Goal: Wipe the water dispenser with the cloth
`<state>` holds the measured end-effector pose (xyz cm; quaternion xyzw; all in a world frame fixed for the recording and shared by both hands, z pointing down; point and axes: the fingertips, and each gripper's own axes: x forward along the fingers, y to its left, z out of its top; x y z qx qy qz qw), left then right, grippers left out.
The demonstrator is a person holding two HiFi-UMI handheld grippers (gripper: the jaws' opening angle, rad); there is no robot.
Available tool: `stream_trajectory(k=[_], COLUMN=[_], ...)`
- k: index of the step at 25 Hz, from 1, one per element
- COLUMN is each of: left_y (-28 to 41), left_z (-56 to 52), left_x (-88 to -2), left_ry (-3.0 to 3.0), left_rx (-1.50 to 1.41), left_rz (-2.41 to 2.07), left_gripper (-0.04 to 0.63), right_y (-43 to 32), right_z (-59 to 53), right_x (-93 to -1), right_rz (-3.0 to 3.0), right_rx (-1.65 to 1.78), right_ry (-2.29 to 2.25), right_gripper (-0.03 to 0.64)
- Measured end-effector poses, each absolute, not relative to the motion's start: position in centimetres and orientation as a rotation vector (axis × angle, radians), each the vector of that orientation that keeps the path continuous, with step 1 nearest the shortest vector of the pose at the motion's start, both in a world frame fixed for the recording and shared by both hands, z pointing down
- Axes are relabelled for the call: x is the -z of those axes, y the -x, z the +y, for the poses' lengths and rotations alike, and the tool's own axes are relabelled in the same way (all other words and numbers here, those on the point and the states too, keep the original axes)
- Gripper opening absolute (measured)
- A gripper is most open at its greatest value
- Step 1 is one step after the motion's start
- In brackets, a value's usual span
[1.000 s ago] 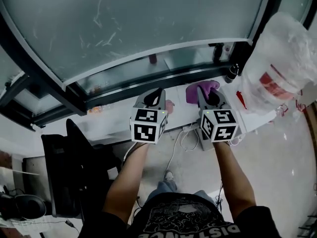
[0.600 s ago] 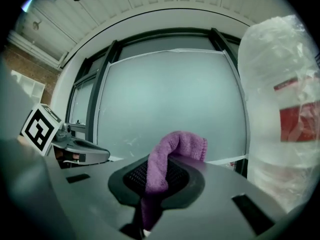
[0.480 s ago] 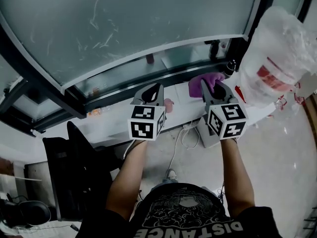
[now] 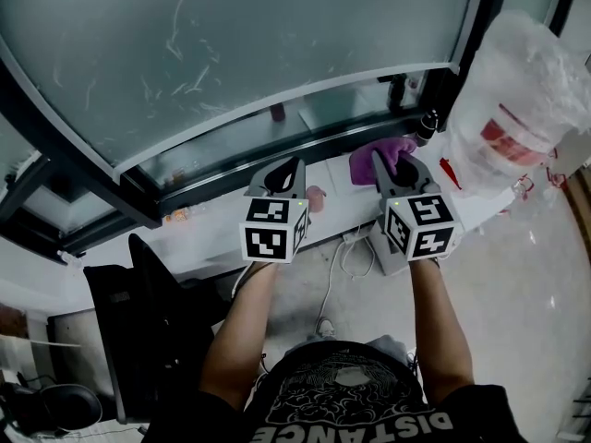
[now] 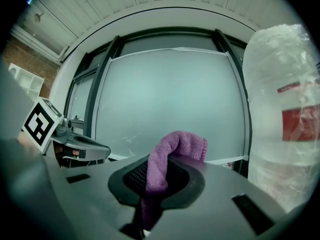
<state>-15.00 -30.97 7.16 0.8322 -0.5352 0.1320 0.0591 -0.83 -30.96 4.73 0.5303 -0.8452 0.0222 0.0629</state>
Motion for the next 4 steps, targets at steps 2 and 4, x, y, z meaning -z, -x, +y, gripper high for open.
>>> stream_trajectory(k=[2, 4], left_y=[15.10, 15.18], left_z=[-30.90, -30.84], left_x=[-7.19, -7.23], left_ry=[-2.522, -2.525], left_rx=[-0.399, -0.401], left_rz=[-1.618, -1.614], left_gripper=[0.028, 0.028], right_y=[1.04, 1.26], right_z=[-30.89, -30.85], right_x=[-4.82, -4.89], right_rz=[-2.551, -2.549], right_rx=[-0.065, -0.062], right_ry=[-1.601, -1.599], right_gripper=[0.043, 0.043])
